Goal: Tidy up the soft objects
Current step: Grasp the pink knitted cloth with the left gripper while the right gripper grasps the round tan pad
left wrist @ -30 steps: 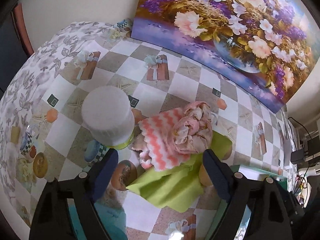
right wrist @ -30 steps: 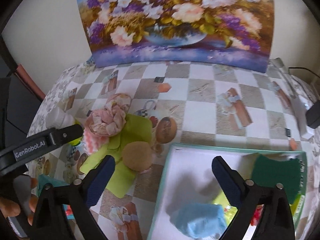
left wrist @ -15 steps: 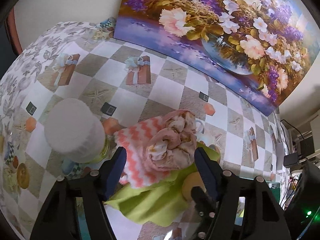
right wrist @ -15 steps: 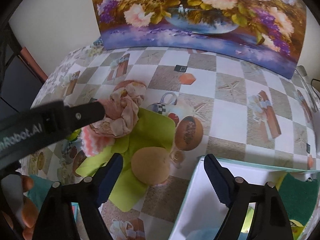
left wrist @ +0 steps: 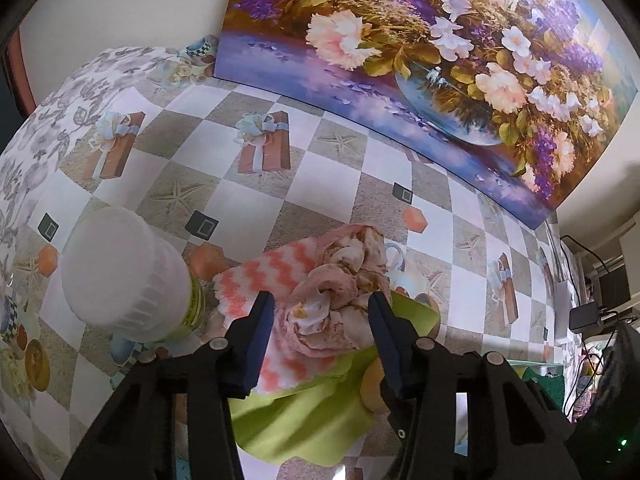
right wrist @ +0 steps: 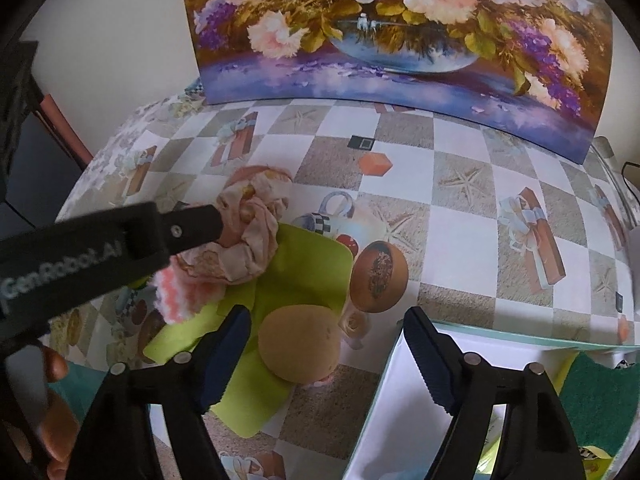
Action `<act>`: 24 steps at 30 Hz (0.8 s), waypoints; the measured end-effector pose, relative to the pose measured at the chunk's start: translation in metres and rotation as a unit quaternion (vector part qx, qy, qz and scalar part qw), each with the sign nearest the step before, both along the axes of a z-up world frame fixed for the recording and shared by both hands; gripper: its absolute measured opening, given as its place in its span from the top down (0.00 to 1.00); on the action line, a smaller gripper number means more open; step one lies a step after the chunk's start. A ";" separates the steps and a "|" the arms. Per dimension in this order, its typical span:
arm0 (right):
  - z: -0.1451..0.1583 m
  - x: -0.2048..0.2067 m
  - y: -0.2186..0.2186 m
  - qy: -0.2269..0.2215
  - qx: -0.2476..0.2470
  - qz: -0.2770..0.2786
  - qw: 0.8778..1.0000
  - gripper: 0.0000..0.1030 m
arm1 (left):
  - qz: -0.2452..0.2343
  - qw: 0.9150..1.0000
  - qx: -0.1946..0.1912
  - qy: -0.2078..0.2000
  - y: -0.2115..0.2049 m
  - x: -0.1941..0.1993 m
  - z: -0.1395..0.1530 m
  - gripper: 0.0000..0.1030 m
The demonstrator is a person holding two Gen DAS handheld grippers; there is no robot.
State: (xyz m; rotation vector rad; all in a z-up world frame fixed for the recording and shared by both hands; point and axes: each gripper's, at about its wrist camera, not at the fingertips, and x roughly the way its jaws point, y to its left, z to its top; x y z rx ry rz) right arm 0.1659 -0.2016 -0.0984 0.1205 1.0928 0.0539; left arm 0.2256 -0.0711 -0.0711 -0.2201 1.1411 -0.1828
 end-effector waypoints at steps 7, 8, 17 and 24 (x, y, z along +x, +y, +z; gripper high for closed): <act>0.000 0.001 0.000 0.001 0.026 0.003 1.000 0.22 | 0.006 1.000 0.004 0.000 0.001 0.001 -0.003 0.57; -0.002 0.001 0.002 0.003 0.023 0.002 1.000 0.25 | 0.007 1.000 0.006 0.001 0.001 0.001 -0.004 0.57; -0.014 0.003 0.005 0.013 0.021 -0.002 1.000 0.31 | 0.011 1.000 0.029 0.004 0.003 0.002 -0.010 0.70; -0.017 0.003 0.010 0.015 0.001 0.005 1.000 0.33 | 0.010 0.999 0.039 0.006 0.003 0.002 -0.012 0.77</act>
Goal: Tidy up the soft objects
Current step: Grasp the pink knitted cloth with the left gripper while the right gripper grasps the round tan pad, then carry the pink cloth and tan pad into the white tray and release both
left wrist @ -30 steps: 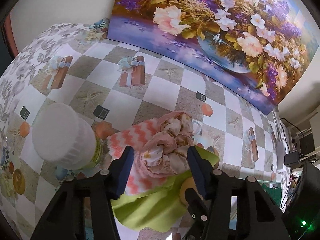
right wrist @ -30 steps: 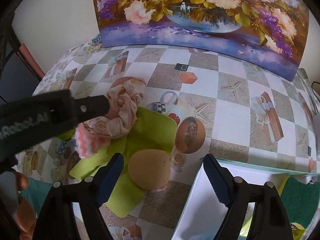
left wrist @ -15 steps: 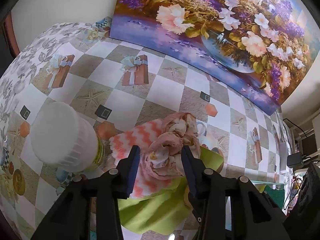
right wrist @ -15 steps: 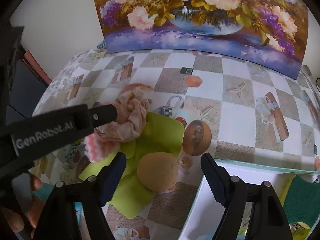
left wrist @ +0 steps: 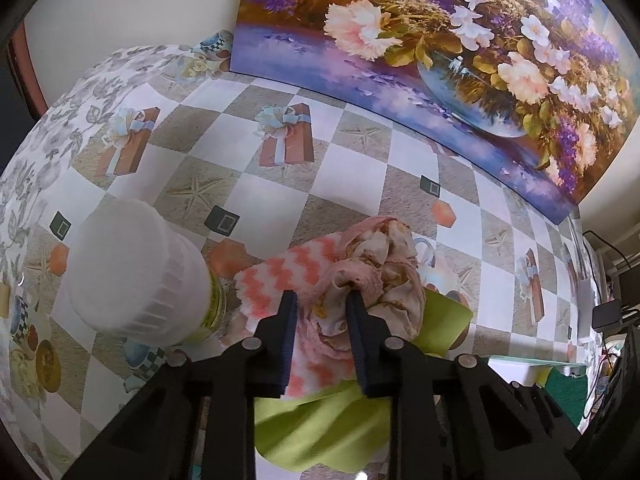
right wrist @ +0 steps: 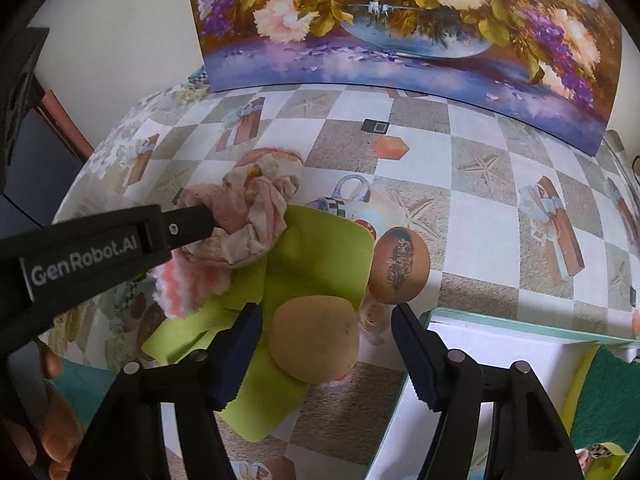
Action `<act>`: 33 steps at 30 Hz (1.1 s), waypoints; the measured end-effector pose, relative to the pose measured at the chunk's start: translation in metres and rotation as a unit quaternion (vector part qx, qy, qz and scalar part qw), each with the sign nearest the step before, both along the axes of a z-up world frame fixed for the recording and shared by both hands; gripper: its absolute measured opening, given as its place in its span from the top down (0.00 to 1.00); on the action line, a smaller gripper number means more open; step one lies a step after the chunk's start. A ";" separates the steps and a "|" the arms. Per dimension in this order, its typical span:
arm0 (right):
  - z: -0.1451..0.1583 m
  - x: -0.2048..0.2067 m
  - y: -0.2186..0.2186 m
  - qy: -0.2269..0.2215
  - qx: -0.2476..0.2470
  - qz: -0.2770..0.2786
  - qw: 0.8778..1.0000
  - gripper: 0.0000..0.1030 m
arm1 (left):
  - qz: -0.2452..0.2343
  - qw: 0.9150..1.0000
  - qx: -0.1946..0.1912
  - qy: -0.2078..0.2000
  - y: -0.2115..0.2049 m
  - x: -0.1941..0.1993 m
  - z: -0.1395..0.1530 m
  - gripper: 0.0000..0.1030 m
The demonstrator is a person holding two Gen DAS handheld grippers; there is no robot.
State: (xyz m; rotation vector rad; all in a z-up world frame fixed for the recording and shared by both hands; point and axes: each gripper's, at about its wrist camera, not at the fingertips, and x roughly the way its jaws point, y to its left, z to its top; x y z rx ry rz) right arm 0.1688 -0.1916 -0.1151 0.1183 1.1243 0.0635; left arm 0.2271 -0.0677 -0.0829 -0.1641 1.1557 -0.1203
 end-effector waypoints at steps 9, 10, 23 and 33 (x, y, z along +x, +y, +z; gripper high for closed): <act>-0.003 0.001 -0.003 0.009 -0.002 0.001 1.000 0.54 | -0.005 1.000 0.005 -0.002 -0.001 0.000 0.001 0.91; -0.005 0.001 -0.004 0.012 0.002 0.001 1.000 0.55 | -0.005 1.000 0.005 -0.003 -0.001 -0.001 0.002 0.91; 0.000 -0.002 -0.011 0.007 0.027 -0.005 1.000 0.61 | -0.010 1.000 0.000 -0.024 -0.001 -0.004 0.014 0.94; 0.016 -0.006 -0.022 -0.010 0.035 -0.019 0.999 0.61 | -0.011 0.999 -0.002 -0.051 0.001 -0.008 0.033 0.94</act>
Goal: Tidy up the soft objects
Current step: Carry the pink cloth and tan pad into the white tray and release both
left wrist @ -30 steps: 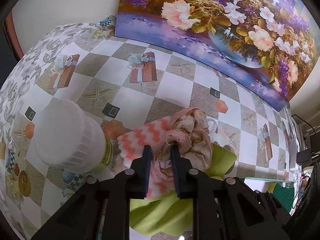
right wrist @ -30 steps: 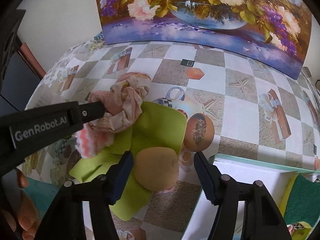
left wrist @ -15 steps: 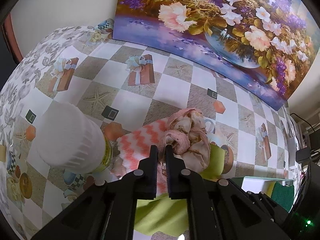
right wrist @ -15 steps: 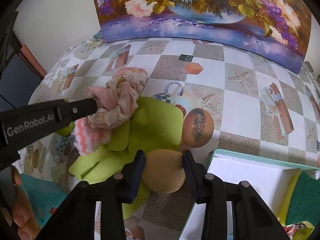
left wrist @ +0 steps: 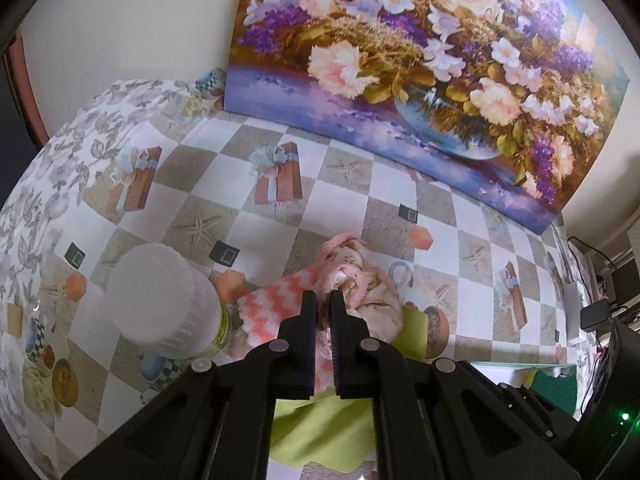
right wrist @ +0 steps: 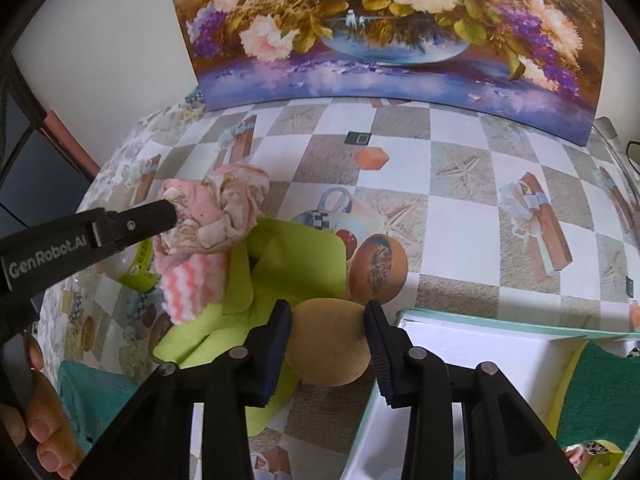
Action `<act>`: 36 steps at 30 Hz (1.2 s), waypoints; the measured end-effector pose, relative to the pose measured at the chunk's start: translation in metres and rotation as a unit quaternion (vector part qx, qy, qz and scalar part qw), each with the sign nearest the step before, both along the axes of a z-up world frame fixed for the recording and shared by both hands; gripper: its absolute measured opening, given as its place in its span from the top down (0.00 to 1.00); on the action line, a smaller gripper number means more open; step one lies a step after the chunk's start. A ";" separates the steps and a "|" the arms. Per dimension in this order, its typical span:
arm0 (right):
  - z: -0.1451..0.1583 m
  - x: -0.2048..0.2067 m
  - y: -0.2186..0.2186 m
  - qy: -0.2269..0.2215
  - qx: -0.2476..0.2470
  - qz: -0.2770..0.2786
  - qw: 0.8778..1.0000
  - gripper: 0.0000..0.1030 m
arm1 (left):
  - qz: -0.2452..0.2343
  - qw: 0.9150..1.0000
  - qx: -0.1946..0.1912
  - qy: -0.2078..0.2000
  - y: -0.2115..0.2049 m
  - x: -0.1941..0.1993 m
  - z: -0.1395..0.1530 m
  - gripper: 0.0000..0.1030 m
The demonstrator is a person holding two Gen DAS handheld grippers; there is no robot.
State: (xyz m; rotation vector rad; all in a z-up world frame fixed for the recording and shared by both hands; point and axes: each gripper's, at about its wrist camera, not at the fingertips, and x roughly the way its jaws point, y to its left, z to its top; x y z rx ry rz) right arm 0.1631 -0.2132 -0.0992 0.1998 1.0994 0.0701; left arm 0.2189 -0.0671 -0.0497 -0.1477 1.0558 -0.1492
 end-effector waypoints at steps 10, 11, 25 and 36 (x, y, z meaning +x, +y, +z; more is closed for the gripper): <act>0.026 -0.007 -0.008 -0.024 0.005 -0.010 1.000 0.61 | 0.001 0.998 -0.012 -0.055 0.004 -0.014 0.046 0.95; 0.030 -0.009 -0.010 -0.026 0.004 -0.013 1.000 0.61 | 0.001 0.998 -0.012 -0.062 0.004 -0.016 0.052 0.95; 0.090 -0.055 -0.049 -0.034 -0.019 -0.083 0.996 0.61 | -0.024 0.989 0.016 -0.148 -0.008 -0.072 0.129 0.95; 0.130 -0.110 -0.090 -0.053 -0.051 -0.144 0.987 0.61 | -0.090 0.977 0.040 -0.189 -0.055 -0.128 0.158 0.95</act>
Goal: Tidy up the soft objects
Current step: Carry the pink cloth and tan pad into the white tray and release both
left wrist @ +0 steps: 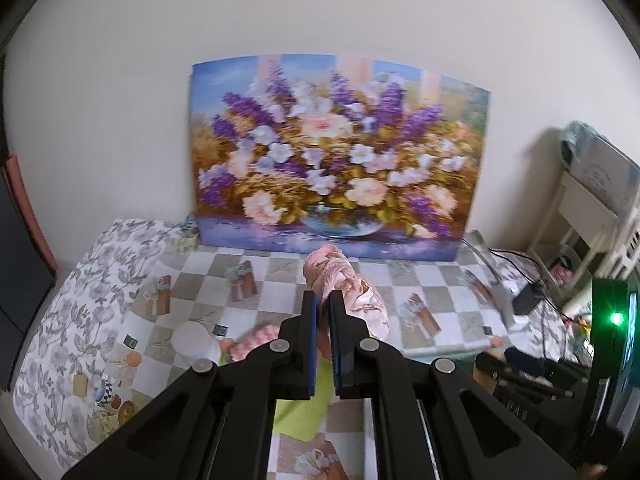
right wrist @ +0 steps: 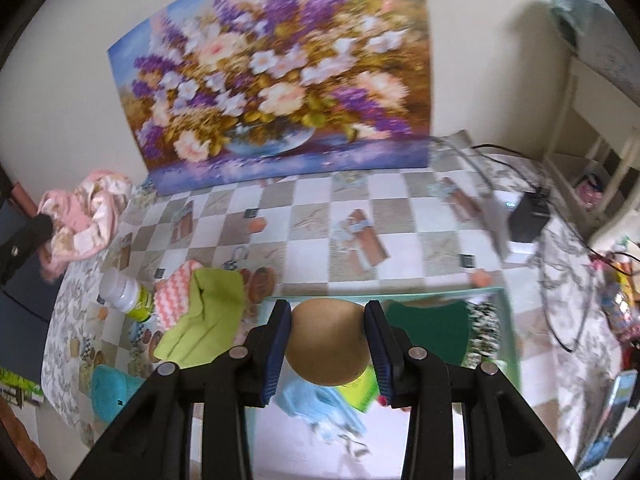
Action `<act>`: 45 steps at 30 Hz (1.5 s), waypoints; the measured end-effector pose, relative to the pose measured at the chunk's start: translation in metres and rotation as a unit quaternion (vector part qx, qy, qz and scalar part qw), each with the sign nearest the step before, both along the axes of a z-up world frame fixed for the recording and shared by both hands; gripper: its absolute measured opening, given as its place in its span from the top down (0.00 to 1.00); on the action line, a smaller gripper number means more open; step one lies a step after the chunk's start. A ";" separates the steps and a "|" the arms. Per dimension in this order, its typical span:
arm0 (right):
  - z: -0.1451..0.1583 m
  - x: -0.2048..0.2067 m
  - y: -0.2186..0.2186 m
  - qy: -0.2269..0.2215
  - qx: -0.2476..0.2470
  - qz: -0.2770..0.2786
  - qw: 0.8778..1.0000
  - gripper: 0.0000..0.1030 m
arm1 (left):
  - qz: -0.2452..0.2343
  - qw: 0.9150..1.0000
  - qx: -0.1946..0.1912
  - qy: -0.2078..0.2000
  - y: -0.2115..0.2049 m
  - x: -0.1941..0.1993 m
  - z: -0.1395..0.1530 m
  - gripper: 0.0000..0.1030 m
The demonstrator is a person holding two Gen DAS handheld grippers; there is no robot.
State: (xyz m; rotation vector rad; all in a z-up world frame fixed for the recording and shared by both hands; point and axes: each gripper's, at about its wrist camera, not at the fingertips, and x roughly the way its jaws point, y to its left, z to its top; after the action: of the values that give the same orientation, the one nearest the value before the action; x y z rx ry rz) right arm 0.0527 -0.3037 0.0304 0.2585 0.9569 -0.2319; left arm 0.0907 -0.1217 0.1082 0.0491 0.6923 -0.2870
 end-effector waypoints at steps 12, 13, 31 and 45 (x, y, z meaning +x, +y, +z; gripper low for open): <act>0.009 -0.057 -0.037 -0.002 -0.003 -0.053 0.999 0.61 | -0.080 0.996 0.029 0.014 -0.053 -0.049 -0.017 0.94; 0.007 -0.059 -0.039 -0.001 -0.001 -0.055 0.999 0.61 | -0.089 0.995 0.032 0.020 -0.059 -0.053 -0.021 0.94; -0.056 -0.070 -0.066 0.090 0.017 -0.067 0.994 0.60 | -0.180 0.967 0.086 0.156 -0.110 -0.085 -0.111 0.94; -0.124 -0.057 -0.059 0.191 0.036 -0.044 0.980 0.59 | -0.170 0.931 0.142 0.289 -0.116 -0.069 -0.201 0.94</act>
State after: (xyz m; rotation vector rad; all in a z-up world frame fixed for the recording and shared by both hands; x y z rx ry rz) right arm -0.0038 -0.3625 -0.0931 0.3310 1.3378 -0.3352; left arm 0.0221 -0.2379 -0.0928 0.3760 1.3139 -0.5431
